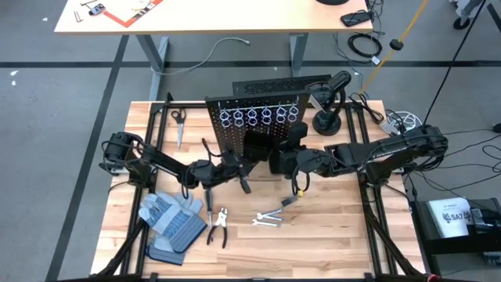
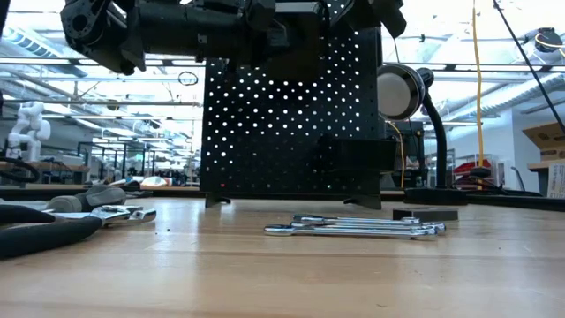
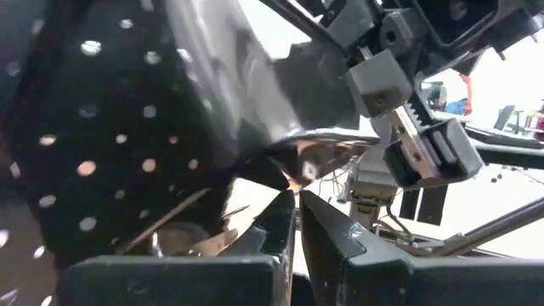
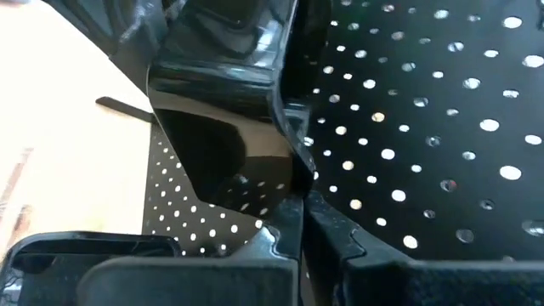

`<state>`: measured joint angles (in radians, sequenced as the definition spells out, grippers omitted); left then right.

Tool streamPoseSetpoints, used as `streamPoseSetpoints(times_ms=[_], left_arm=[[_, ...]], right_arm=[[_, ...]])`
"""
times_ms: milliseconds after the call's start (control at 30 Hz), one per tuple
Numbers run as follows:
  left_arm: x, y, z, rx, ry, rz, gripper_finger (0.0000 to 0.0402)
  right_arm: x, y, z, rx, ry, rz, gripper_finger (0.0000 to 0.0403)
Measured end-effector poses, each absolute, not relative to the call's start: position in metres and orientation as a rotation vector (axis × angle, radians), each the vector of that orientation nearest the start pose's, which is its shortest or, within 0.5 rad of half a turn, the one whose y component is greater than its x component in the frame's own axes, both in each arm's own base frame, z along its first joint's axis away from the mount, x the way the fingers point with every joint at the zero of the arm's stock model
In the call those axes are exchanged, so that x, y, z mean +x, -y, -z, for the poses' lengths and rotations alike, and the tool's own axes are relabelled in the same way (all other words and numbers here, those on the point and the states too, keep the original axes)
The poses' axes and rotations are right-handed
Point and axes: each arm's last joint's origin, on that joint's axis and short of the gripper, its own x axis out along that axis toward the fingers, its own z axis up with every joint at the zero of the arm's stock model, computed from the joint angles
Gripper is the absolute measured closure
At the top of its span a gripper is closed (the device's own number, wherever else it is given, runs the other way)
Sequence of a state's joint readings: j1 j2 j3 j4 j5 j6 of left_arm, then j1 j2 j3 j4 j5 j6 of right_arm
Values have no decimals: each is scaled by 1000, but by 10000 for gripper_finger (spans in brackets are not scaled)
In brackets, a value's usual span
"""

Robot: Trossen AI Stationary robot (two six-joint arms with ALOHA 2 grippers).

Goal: Hang tools onto peg board
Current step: Adjust the black pegboard on the table

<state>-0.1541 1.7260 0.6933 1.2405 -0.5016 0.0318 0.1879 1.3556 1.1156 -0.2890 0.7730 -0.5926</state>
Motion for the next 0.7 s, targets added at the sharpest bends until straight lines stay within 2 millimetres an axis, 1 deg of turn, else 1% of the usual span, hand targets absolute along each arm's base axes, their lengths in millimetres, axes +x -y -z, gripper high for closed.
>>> streamPoseSetpoints(times_ms=[267,700], left_arm=[[340,34,-210,-3,125,-344,371],[341,29,-210,-10,127,-376,371]], right_arm=[[291,-35,-317,-811,-638,422,403],[291,-35,-317,-802,-633,421,403]])
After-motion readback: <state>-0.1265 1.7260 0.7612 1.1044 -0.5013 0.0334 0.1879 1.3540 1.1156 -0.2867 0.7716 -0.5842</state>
